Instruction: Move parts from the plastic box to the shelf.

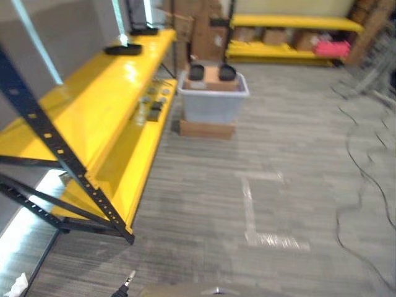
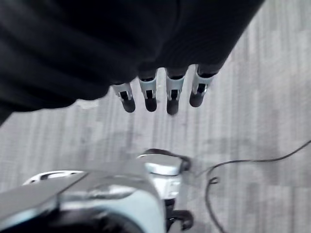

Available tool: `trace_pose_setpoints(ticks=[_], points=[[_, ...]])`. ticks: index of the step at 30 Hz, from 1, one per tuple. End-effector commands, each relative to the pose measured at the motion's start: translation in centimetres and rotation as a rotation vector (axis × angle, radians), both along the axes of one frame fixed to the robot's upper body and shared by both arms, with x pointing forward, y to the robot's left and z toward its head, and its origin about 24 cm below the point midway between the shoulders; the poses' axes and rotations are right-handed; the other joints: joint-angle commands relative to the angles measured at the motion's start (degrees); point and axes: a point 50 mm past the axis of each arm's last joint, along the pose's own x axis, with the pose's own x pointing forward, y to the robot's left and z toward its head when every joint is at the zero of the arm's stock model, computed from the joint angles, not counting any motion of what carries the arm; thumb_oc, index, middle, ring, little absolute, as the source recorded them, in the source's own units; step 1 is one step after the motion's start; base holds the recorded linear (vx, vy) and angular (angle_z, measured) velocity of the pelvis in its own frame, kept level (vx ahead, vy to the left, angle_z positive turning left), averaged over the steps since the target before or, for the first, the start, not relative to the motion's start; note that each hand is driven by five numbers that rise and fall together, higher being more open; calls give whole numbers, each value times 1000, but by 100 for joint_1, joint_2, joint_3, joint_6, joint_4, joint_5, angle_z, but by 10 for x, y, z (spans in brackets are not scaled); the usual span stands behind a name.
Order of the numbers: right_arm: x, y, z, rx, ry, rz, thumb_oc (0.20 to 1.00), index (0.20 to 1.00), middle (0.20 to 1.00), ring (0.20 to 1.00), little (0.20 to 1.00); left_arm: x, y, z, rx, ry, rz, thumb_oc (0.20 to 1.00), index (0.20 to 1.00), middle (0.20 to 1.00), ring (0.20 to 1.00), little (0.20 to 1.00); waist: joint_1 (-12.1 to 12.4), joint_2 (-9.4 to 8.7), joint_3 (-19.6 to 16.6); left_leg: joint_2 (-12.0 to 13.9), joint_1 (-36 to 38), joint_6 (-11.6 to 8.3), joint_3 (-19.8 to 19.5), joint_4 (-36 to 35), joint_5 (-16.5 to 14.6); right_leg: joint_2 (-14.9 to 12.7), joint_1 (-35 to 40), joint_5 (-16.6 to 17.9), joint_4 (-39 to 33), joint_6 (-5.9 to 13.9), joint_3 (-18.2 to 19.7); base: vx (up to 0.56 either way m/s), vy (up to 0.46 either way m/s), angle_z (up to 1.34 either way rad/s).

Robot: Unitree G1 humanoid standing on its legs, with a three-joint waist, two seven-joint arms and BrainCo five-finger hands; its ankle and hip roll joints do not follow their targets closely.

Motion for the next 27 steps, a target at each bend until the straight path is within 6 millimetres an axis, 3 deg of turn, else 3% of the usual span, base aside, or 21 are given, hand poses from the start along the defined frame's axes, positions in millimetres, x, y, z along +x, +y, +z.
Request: trace_pose_setpoints(ticks=[1, 8, 14, 16, 19, 21, 23, 27], points=[[68, -49, 23, -122, -173, -37, 1000, 1000, 1000, 1000, 1000, 20, 30, 9, 83, -35, 38, 1000, 1000, 1000, 1000, 1000, 62, 68, 269, 517, 865, -433, -397, -1184, 42, -157, 1196, 547, -1868, 660, -204, 6, 4, 8], [63, -43, 20, -115, -156, -13, 1000, 1000, 1000, 1000, 1000, 19, 34, 10, 113, -23, 43, 1000, 1000, 1000, 1000, 1000, 27, 84, 235, 510, 954, -438, -372, -1184, -7, -182, 1284, 514, -1868, 659, -217, 14, 8, 3], [60, -37, 18, -115, -150, 14, 1000, 1000, 1000, 1000, 1000, 30, 30, 11, 113, -76, 61, 1000, 1000, 1000, 1000, 1000, 39, 90, 253, 484, 974, -431, -366, -1184, -27, -222, 1306, 512, -1868, 677, -254, 1, 2, 1], [63, -35, 18, -123, -147, 77, 1000, 1000, 1000, 1000, 1000, 34, 28, 11, 116, -90, 45, 1000, 1000, 1000, 1000, 1000, 57, 79, 269, 474, 963, -430, -377, -1184, -18, -239, 1304, 526, -1868, 681, -273, 0, 0, 0], [79, -26, 19, -153, -143, 366, 1000, 1000, 1000, 1000, 1000, 51, 25, 15, 155, -121, -101, 1000, 1000, 1000, 1000, 1000, 118, 49, 313, 454, 926, -426, -392, -1184, 0, -261, 1279, 548, -1868, 694, -306, -25, 0, 1], [87, -28, 22, -184, -154, 446, 1000, 1000, 1000, 1000, 1000, 57, 24, 17, 165, -139, -147, 1000, 1000, 1000, 1000, 1000, 126, 42, 335, 442, 910, -422, -391, -1184, 3, -269, 1270, 557, -1868, 703, -307, -18, 0, 0], [95, -43, 29, -245, -193, 332, 1000, 1000, 1000, 1000, 1000, 65, 22, 18, 207, -157, -225, 1000, 1000, 1000, 1000, 1000, 55, 48, 332, 436, 909, -414, -328, -1184, -24, -278, 1248, 575, -1868, 723, -255, -17, 36, 0], [88, -46, 28, -243, -174, 251, 1000, 1000, 1000, 1000, 1000, 60, 20, 16, 191, -144, -198, 1000, 1000, 1000, 1000, 1000, 47, 55, 308, 433, 945, -398, -320, -1184, -62, -288, 1274, 573, -1868, 735, -233, 14, 35, -2]])
